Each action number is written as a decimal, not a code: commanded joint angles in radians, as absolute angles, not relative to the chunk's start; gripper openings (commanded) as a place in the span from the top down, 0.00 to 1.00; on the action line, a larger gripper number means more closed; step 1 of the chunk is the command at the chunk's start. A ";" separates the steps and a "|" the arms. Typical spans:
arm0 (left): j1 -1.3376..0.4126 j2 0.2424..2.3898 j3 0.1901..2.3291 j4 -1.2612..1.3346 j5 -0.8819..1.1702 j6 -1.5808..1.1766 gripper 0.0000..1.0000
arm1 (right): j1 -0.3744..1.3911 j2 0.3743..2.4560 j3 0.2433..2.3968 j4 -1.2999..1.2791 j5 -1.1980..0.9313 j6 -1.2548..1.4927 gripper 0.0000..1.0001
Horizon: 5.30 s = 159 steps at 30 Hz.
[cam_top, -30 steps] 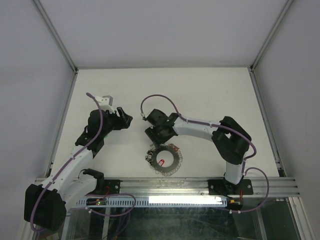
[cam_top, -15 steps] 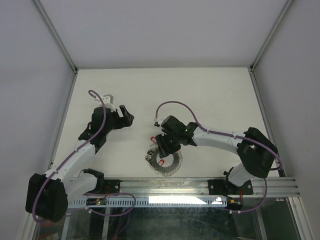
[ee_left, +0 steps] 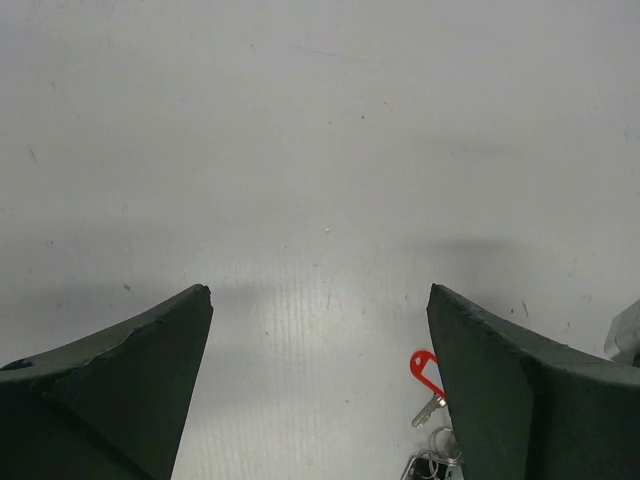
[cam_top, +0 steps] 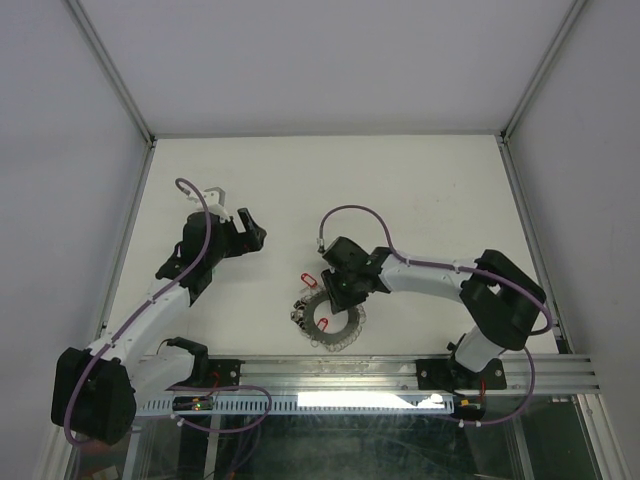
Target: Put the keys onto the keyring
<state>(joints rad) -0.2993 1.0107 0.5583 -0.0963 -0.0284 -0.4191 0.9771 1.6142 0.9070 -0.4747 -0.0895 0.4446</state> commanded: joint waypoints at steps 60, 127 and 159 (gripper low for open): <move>-0.293 0.919 0.544 -0.097 0.004 -0.393 0.13 | 0.853 1.792 1.313 -0.609 0.129 0.426 0.53; -0.294 0.910 0.536 -0.039 0.148 -0.359 0.15 | 0.772 1.710 1.368 -0.513 -0.334 -0.334 1.00; -0.661 1.042 0.401 0.569 0.156 -0.184 0.18 | 0.729 1.336 1.131 -0.192 -0.348 0.078 1.00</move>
<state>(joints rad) -0.6548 1.0294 0.3923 0.4225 0.2264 -0.2615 0.7296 1.3998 1.1141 -0.2810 -0.3119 0.0410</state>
